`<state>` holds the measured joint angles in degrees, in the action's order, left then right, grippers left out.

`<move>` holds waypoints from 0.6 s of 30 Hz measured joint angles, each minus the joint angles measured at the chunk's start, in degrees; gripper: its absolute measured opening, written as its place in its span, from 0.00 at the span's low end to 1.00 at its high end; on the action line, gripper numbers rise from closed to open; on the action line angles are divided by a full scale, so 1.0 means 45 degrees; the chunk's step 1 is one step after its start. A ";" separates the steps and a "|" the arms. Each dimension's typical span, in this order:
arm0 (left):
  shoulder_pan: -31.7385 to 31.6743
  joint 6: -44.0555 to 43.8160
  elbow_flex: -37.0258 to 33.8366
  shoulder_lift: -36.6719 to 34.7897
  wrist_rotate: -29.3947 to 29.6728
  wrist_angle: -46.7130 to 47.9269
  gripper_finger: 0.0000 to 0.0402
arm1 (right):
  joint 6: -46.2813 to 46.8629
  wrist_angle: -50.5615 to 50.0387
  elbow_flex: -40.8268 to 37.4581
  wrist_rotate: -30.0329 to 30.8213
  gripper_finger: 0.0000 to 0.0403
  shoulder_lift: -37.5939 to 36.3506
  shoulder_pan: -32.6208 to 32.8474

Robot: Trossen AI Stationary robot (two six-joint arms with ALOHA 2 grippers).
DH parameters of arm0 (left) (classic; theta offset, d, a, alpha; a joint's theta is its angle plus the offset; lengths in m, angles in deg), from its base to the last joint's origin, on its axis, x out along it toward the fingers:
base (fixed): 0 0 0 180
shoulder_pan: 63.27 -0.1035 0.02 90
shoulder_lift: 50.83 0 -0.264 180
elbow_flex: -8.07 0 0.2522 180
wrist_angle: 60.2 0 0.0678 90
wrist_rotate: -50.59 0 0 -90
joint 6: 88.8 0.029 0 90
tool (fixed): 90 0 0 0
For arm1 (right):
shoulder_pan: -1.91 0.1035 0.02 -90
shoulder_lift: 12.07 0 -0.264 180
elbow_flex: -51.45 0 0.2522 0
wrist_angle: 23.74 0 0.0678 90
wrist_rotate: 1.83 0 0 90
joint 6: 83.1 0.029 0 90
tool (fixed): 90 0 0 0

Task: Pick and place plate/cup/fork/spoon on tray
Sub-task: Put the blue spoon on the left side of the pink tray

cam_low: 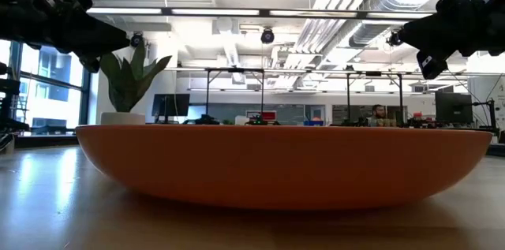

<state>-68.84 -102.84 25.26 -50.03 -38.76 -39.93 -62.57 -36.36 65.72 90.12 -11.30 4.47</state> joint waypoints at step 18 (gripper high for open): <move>-0.0001 -0.7194 0.0003 -0.0005 0.0672 -0.0187 0.19 | 0.0001 0.0000 0.0000 0.0001 0.18 -0.0002 -0.0002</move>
<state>-68.85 -135.22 25.28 -50.05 -35.74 -40.77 -62.57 -36.36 65.72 90.12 -11.30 4.46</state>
